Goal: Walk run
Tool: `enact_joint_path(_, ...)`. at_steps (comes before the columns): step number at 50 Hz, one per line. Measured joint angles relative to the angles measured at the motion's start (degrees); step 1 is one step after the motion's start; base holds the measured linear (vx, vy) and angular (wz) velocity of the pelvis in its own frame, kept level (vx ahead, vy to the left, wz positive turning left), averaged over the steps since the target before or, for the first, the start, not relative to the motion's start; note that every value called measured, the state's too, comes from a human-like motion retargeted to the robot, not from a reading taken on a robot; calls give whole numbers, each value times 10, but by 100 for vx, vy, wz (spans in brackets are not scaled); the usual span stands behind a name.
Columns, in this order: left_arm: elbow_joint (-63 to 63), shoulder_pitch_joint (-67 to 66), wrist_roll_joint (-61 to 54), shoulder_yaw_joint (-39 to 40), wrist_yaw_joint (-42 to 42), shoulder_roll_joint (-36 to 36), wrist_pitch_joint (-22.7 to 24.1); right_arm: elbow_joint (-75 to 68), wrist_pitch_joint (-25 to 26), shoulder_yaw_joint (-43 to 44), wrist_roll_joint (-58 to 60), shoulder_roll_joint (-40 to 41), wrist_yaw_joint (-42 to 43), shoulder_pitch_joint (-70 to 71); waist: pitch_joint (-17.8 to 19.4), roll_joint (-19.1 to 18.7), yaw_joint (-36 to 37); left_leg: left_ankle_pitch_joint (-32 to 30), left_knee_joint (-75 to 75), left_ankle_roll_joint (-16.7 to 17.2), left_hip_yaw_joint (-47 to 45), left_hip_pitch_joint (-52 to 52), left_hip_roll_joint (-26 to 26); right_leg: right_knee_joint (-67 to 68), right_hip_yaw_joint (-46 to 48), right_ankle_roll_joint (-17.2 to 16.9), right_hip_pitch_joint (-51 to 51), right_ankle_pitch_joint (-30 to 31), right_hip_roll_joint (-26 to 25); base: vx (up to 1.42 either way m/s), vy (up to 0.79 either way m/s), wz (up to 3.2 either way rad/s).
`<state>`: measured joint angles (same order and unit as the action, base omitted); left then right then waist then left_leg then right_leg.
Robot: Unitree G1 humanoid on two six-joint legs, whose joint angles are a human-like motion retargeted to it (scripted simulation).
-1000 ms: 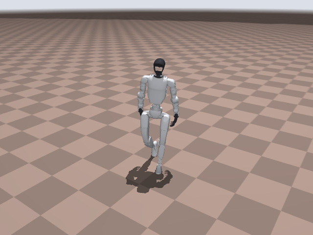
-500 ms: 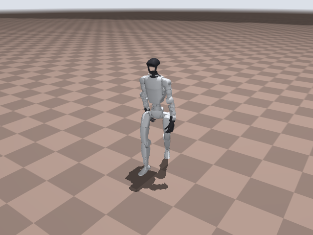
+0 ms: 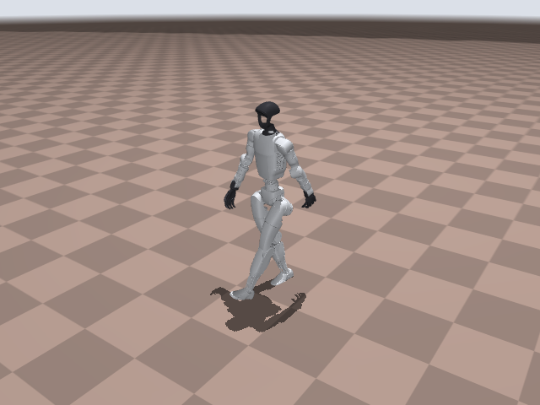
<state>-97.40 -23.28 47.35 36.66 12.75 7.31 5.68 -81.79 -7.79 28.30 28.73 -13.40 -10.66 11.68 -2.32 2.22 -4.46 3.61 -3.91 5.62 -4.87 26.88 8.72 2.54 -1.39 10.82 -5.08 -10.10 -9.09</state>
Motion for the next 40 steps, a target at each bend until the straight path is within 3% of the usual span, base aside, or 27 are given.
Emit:
enact_joint_path(2,0,11,-13,6,-4,10,1,-37,6,16,-16,3,-1,-9,5,-3,8,-12,20,-7,21,4,6,9,-4,-2,-18,-5,-13,90,-23,-28)
enact_joint_path(5,3,26,-39,21,-15,22,-7,-109,21,27,-32,9,-7,-34,-4,13,50,-8,69,-56,-21,-10,-5,29,-35,-22,-39,32,-13,90,-20,-120)
enact_joint_path(8,24,41,-76,29,-17,26,-15,-154,29,38,-8,23,-12,-80,-16,35,95,-50,78,-94,-15,-40,1,79,-8,-75,-45,146,19,105,-19,-121)
enact_joint_path(10,23,60,-113,34,-12,31,-14,-156,32,30,12,46,10,-116,-27,43,75,-33,100,-125,-2,-49,6,136,-7,-130,-32,261,24,104,-19,-23)
enact_joint_path(12,11,90,-155,23,0,43,-19,-156,32,1,9,66,31,-151,-29,38,53,-14,122,-127,4,-59,-11,239,-28,-187,2,348,-2,113,-20,2)
enact_joint_path(14,4,136,-183,-6,13,56,-32,-156,30,-12,6,78,25,-170,-27,22,42,10,121,-138,14,-90,-20,328,2,-231,45,396,-11,74,-17,12)
enact_joint_path(15,5,161,-190,-20,16,61,-39,-156,31,-11,10,84,16,-177,-30,12,34,22,114,-142,23,-110,-23,356,35,-236,65,396,-3,67,-15,-20)
enact_joint_path(20,99,262,-147,-71,26,40,-12,-156,33,9,57,93,-44,-194,-27,-18,20,48,84,-148,12,-178,-39,422,93,-153,183,224,48,69,-10,-7)
enact_joint_path(24,201,318,-133,-141,64,50,42,-156,29,10,52,86,-35,-191,-29,-27,-40,71,72,-158,30,-219,-14,326,125,-153,260,146,103,73,-12,80)
enact_joint_path(27,247,361,-123,-180,66,77,73,-156,36,14,34,86,-23,-182,-26,-8,-63,94,70,-164,37,-256,19,195,107,-153,292,138,134,75,-24,36)
enact_joint_path(30,267,390,-101,-200,52,95,90,-156,28,19,13,89,-23,-176,-23,1,-70,117,72,-166,43,-296,34,66,134,-130,311,106,160,75,-28,24)
enact_joint_path(33,263,409,-93,-211,38,99,92,-156,13,26,6,87,-27,-165,-27,-12,-73,129,74,-160,37,-323,22,-46,93,-120,327,115,132,75,-29,21)
enact_joint_path(35,254,409,-93,-211,35,92,87,-154,9,28,8,84,-24,-160,-29,-13,-77,133,83,-160,43,-341,29,-39,77,-143,331,118,140,73,-33,26)
enact_joint_path(37,244,398,-95,-204,36,80,85,-152,11,29,12,80,-20,-153,-32,-18,-86,122,96,-160,57,-349,32,7,75,-116,334,117,145,89,-42,63)
enact_joint_path(40,199,355,-94,-193,36,49,94,-149,18,46,34,70,-9,-151,-49,-28,-126,53,133,-145,69,-364,24,33,133,-131,304,173,172,88,-39,121)
